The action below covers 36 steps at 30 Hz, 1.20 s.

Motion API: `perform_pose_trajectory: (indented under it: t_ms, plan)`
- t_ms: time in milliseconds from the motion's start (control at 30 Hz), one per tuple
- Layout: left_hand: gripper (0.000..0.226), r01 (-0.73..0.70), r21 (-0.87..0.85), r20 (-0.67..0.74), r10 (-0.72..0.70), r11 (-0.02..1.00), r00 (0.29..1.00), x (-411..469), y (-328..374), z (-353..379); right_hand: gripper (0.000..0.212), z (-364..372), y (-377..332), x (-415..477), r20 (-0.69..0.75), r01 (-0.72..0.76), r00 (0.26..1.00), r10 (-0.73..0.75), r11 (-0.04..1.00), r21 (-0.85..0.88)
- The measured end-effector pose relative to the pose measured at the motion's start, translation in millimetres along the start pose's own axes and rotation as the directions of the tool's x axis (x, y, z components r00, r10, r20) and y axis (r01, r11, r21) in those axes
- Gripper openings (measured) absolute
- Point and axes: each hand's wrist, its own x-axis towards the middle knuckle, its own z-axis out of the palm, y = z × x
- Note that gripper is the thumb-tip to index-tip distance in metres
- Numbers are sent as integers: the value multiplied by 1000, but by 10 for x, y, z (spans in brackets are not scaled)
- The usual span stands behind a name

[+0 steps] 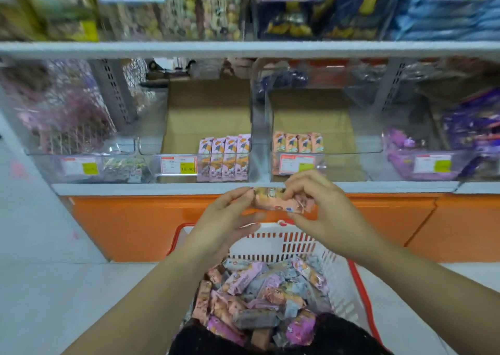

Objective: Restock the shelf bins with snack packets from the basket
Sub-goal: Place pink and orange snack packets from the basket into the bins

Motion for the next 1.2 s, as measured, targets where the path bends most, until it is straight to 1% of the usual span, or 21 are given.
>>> perform_pose_trajectory:
  t_ms: [100, 200, 267, 300, 333, 367, 400, 433, 500, 533, 567, 667, 733, 767, 833, 900, 967, 1033, 1100, 1133, 1200]
  plan:
    - [37, -52, -79, 17, 54, 996, 998, -71, 95, 257, 37, -126, -78, -135, -51, 80, 995, -81, 996, -27]
    - [41, -85, -150, 13, 88, 985, 996, -134, 179, 506, 36, -321, -99, -240, -93, 62, 994, -64, 998, -27]
    - [43, -114, -186, 13, 119, 976, 993, -152, 231, 664, 40, -449, -88, -257, -203, 0, 979, -16, 997, -77]
    - [41, -128, -204, 7, 133, 970, 991, -155, 254, 748, 46, -501, -74, -250, -285, -71, 957, 54, 996, -50]
    - [38, -143, -221, -3, 146, 965, 989, -149, 266, 838, 50, -541, -65, -238, -368, -163, 915, 168, 986, 45]
    - [33, -159, -231, -11, 161, 960, 987, -138, 270, 937, 51, -572, -67, -218, -421, -242, 852, 310, 948, 208]
    - [28, -179, -229, -23, 178, 957, 984, -121, 260, 1039, 49, -584, -54, -196, -418, -282, 790, 448, 872, 400]
    - [23, -200, -213, -38, 197, 956, 980, -95, 236, 1139, 46, -580, -43, -173, -374, -284, 744, 553, 770, 572]
    - [17, -240, -154, -56, 234, 959, 971, -37, 167, 1315, 45, -552, -26, -126, -249, -259, 698, 672, 560, 787]
    - [17, -262, -111, -63, 256, 959, 965, 10, 121, 1375, 46, -538, -4, -101, -217, -240, 686, 695, 497, 834]
    - [18, -287, -42, -69, 284, 957, 956, 60, 83, 1417, 47, -539, 11, -74, -208, -225, 676, 707, 467, 855]
    - [15, -364, 188, -33, 376, 912, 926, 203, 90, 1453, 50, -603, 144, 55, -204, -219, 678, 706, 459, 861]
    - [15, -418, 287, 7, 435, 862, 901, 316, 152, 1403, 51, -686, 252, 200, -229, -225, 690, 687, 504, 834]
    - [14, -456, 367, 14, 485, 811, 874, 388, 176, 1352, 49, -737, 322, 298, -264, -242, 686, 679, 554, 797]
    - [17, -471, 600, -13, 596, 647, 803, 554, 180, 1205, 43, -849, 478, 514, -358, -293, 675, 645, 680, 673]
    - [25, -402, 770, -53, 676, 496, 735, 727, 131, 1046, 43, -927, 681, 738, -411, -363, 678, 609, 764, 534]
    - [31, -307, 852, -90, 696, 424, 713, 880, 63, 942, 46, -958, 914, 934, -419, -454, 693, 587, 806, 379]
    - [37, -222, 890, -119, 674, 398, 729, 989, 26, 899, 42, -940, 1141, 1096, -386, -550, 722, 574, 815, 185]
    - [39, -198, 896, -125, 654, 398, 746, 1060, 4, 877, 35, -893, 1346, 1210, -254, -633, 752, 608, 774, -21]
    - [39, -204, 892, -123, 651, 404, 749, 1091, -8, 866, 32, -864, 1430, 1246, -166, -662, 748, 643, 742, -107]
    - [36, -221, 885, -115, 653, 409, 749, 1143, -39, 845, 31, -815, 1539, 1296, -50, -698, 704, 709, 677, -233]
